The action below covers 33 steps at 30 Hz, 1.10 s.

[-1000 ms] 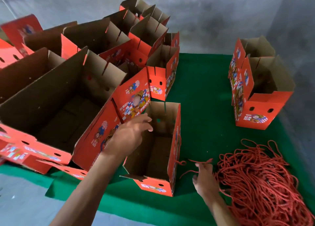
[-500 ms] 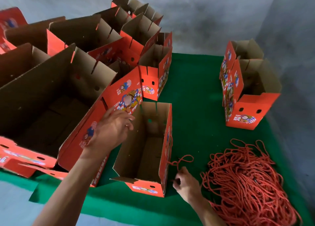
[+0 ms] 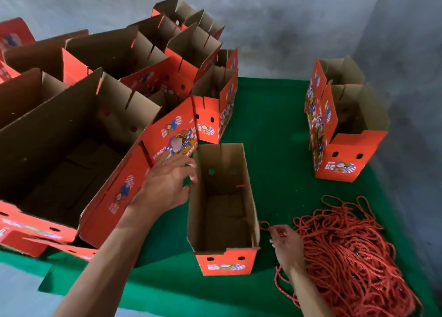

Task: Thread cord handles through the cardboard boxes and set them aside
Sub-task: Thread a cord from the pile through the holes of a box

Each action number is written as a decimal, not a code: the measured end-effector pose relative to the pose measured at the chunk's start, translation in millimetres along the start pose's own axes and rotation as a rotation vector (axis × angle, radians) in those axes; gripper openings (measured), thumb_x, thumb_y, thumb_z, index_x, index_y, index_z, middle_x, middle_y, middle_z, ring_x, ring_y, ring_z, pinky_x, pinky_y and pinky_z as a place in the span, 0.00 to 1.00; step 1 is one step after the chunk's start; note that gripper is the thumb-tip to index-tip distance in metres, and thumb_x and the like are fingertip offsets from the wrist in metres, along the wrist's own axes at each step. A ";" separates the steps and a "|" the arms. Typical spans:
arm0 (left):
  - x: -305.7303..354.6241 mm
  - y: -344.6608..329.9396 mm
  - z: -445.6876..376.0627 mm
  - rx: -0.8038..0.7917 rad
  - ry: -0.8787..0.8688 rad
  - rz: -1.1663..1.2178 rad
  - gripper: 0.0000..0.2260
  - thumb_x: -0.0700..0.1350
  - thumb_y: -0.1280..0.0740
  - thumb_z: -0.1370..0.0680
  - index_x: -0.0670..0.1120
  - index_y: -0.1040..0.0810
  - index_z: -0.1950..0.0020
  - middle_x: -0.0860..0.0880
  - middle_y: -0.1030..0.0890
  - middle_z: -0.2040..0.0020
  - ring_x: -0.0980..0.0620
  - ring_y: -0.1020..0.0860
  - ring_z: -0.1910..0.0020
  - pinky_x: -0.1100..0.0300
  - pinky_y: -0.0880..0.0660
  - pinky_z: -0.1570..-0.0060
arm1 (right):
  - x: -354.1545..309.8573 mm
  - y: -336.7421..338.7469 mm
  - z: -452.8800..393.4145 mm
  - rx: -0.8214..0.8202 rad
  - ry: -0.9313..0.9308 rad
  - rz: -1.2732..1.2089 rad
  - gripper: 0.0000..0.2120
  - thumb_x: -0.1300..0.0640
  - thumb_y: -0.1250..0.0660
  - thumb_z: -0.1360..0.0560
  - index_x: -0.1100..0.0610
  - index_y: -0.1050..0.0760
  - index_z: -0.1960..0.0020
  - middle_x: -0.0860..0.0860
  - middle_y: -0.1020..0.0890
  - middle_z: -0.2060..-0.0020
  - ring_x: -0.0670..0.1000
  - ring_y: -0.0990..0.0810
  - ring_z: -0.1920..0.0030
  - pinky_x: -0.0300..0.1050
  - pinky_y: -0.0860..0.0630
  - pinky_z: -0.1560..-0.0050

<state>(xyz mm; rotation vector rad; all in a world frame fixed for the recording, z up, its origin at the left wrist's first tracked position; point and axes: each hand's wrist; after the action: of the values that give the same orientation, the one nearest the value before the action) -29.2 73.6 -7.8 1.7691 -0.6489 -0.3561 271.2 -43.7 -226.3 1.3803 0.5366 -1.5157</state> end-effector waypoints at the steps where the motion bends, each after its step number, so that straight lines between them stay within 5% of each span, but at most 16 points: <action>1: 4.0 0.3 -1.6 0.017 0.018 -0.015 0.12 0.42 0.21 0.35 0.55 0.16 0.57 0.56 0.19 0.42 0.52 0.23 0.36 0.45 0.38 0.25 | -2.9 4.9 -3.3 0.050 -0.018 -0.008 0.06 0.57 0.30 0.20 0.58 0.19 0.53 0.55 0.15 0.59 0.57 0.15 0.56 0.63 0.19 0.48; 7: 39.0 -15.1 -12.7 0.062 -0.042 0.018 0.09 0.44 0.20 0.35 0.51 0.16 0.59 0.54 0.16 0.54 0.50 0.18 0.48 0.43 0.33 0.27 | -23.9 39.1 -2.4 0.324 0.010 -0.145 0.09 0.52 0.33 0.17 0.58 0.23 0.52 0.53 0.16 0.57 0.56 0.17 0.56 0.57 0.21 0.48; 10: 63.7 -20.4 -18.4 0.019 -0.009 0.054 0.09 0.46 0.19 0.32 0.49 0.16 0.57 0.53 0.15 0.56 0.46 0.17 0.51 0.50 0.23 0.41 | -36.2 56.2 0.5 0.429 0.004 -0.244 0.04 0.58 0.31 0.19 0.55 0.24 0.52 0.52 0.16 0.55 0.55 0.17 0.51 0.54 0.21 0.45; 13: 79.2 -19.2 -29.1 -0.012 0.042 0.095 0.06 0.52 0.24 0.27 0.53 0.17 0.52 0.56 0.16 0.51 0.51 0.18 0.48 0.55 0.25 0.50 | -44.7 66.1 6.2 0.385 -0.022 -0.301 0.05 0.60 0.30 0.19 0.59 0.20 0.45 0.55 0.15 0.51 0.55 0.16 0.49 0.53 0.19 0.43; 20: 101.8 -22.7 -42.9 -0.291 -0.001 0.170 0.07 0.54 0.29 0.25 0.56 0.18 0.49 0.60 0.19 0.55 0.53 0.19 0.54 0.56 0.23 0.56 | -59.1 59.8 24.2 0.249 -0.011 -0.422 0.03 0.63 0.28 0.22 0.58 0.16 0.50 0.54 0.13 0.60 0.45 0.19 0.66 0.38 0.22 0.66; 24: 106.4 -23.5 -53.3 -0.595 0.000 0.266 0.13 0.59 0.32 0.30 0.54 0.17 0.51 0.56 0.15 0.58 0.55 0.17 0.57 0.58 0.23 0.55 | -60.4 44.1 29.6 0.106 -0.029 -0.466 0.02 0.64 0.28 0.22 0.61 0.17 0.49 0.54 0.13 0.59 0.46 0.17 0.63 0.40 0.20 0.62; 26: 107.2 -25.8 -54.4 -0.679 0.085 0.484 0.07 0.52 0.30 0.26 0.51 0.16 0.58 0.55 0.14 0.61 0.56 0.16 0.61 0.61 0.23 0.60 | -61.6 35.6 31.2 -0.009 -0.034 -0.472 0.03 0.67 0.29 0.22 0.62 0.17 0.50 0.55 0.14 0.59 0.48 0.16 0.62 0.40 0.19 0.61; 29: 107.0 -26.1 -53.8 -0.778 0.199 0.701 0.13 0.43 0.31 0.23 0.49 0.18 0.68 0.51 0.15 0.65 0.54 0.16 0.66 0.62 0.23 0.65 | -64.2 19.5 35.2 -0.137 -0.030 -0.439 0.04 0.68 0.28 0.23 0.62 0.16 0.51 0.57 0.14 0.60 0.53 0.16 0.60 0.43 0.19 0.58; 33: 110.0 -25.4 -47.4 -0.855 0.338 0.833 0.08 0.45 0.33 0.24 0.47 0.23 0.64 0.49 0.19 0.67 0.50 0.19 0.67 0.61 0.23 0.64 | -67.8 0.0 38.5 -0.194 -0.012 -0.394 0.07 0.65 0.31 0.20 0.69 0.18 0.50 0.59 0.15 0.59 0.55 0.17 0.59 0.46 0.20 0.56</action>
<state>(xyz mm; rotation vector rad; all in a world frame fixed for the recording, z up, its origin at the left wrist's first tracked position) 91.0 50.2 -8.3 0.6277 -0.7692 0.2278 243.9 -51.3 -153.7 1.1583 0.9652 -1.7274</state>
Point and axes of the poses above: each hand's wrist, its own z-axis away from the middle knuckle, its own y-axis out of the back of the hand, x = y × z
